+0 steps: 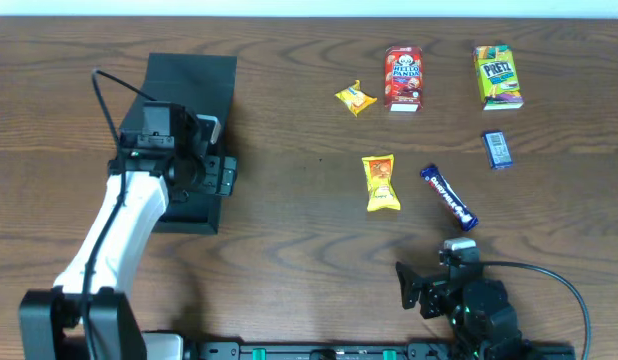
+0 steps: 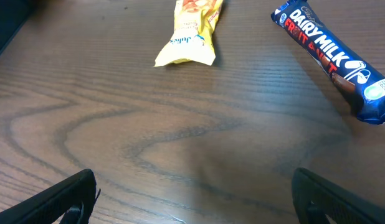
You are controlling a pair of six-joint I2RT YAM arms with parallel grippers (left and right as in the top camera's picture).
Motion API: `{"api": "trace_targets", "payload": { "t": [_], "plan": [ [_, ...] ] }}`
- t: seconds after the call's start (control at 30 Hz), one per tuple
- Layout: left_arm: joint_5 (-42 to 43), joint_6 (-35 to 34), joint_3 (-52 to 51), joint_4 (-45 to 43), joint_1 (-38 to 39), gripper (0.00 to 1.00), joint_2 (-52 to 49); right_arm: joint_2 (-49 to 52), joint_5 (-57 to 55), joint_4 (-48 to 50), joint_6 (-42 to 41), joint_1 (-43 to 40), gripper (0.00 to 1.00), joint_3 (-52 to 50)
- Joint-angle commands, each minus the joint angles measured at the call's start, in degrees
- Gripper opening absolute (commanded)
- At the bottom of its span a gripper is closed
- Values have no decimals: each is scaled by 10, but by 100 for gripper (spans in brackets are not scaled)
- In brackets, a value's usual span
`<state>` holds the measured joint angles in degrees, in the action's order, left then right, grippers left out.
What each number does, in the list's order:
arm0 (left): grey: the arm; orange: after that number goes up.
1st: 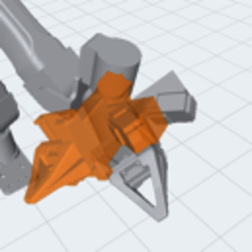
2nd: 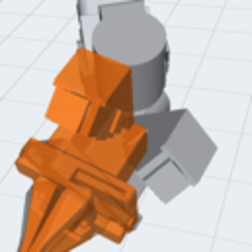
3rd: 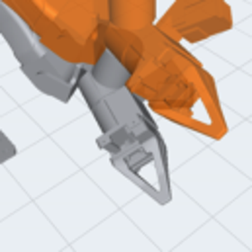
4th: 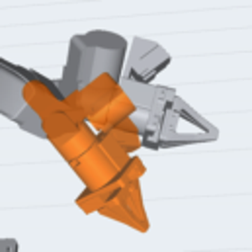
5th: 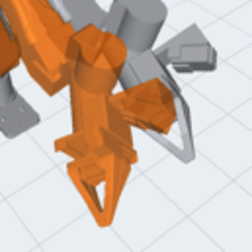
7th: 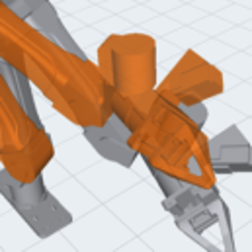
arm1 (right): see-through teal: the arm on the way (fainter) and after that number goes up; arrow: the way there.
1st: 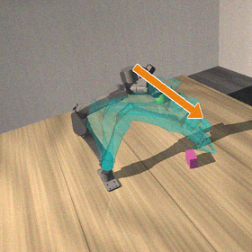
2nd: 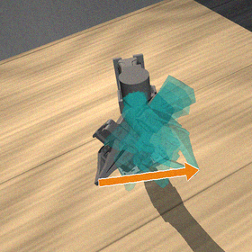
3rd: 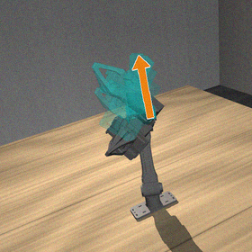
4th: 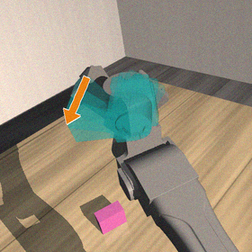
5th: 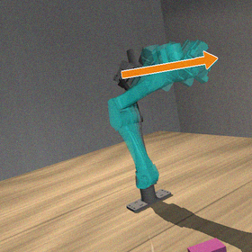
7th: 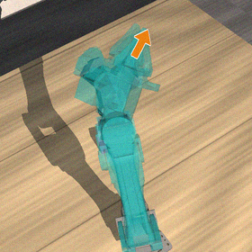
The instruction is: Pack container
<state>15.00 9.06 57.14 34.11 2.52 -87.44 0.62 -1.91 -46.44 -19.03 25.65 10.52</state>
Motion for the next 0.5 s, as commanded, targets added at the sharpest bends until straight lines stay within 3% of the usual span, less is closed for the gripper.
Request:
{"api": "trace_targets", "payload": {
  "t": [0.0,0.47],
  "plan": [
    [15,-5,1,1,1,95,-25,-3,-2,-1,-6,5,99,-2],
    [-37,-3,1,-44,1,95,-81,-3,-2,-1,-6,5,99,-2]
  ]
}}
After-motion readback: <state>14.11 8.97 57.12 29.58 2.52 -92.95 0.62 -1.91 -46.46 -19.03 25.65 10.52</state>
